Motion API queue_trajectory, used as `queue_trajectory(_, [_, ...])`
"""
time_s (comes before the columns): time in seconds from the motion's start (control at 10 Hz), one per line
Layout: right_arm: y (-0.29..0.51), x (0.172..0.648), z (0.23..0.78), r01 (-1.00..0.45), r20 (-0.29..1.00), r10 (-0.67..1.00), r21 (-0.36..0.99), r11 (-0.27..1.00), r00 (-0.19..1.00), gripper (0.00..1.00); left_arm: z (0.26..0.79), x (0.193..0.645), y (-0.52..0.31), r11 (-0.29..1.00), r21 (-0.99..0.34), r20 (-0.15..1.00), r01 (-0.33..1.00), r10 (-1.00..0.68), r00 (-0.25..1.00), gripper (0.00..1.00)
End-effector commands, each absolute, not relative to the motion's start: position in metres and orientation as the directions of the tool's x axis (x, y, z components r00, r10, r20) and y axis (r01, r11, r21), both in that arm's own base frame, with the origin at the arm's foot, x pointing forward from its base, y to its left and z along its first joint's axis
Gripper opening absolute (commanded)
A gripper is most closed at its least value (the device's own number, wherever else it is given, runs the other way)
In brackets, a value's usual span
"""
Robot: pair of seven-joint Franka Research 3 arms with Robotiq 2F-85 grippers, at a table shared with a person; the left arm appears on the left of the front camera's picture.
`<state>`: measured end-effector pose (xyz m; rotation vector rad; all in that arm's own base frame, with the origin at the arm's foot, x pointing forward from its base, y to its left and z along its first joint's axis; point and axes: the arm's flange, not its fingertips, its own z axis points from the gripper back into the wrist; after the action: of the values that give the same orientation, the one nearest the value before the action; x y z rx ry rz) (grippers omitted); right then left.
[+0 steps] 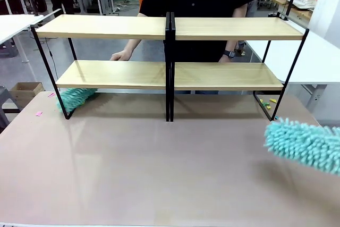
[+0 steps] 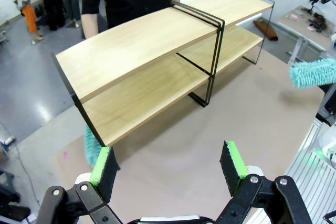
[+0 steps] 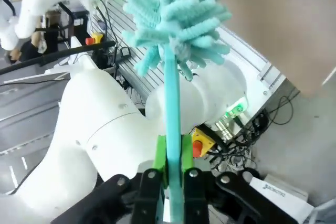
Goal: Clean the shelves.
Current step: Clean another randomly selected level of the Shelf with the Duster.
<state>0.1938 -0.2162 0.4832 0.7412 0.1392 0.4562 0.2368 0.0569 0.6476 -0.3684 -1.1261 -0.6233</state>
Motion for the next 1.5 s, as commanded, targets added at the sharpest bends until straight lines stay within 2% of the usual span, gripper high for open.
queue_trajectory(0.0, [-0.218,0.221,0.481,-0.363,0.077,0.443,0.704,0.611,0.893,0.12,0.646,0.238,0.057,0.77,0.029,0.919,0.637,-0.27,0.286,1.0])
queue_trajectory(0.1, [-0.216,0.194,0.483,-0.351,0.037,0.448,0.679,0.645,0.893,0.12,0.646,0.238,0.057,0.77,0.029,0.919,0.637,-0.27,0.286,1.0])
queue_trajectory(1.4, [-0.216,0.194,0.483,-0.351,0.037,0.448,0.679,0.645,0.893,0.12,0.646,0.238,0.057,0.77,0.029,0.919,0.637,-0.27,0.286,1.0])
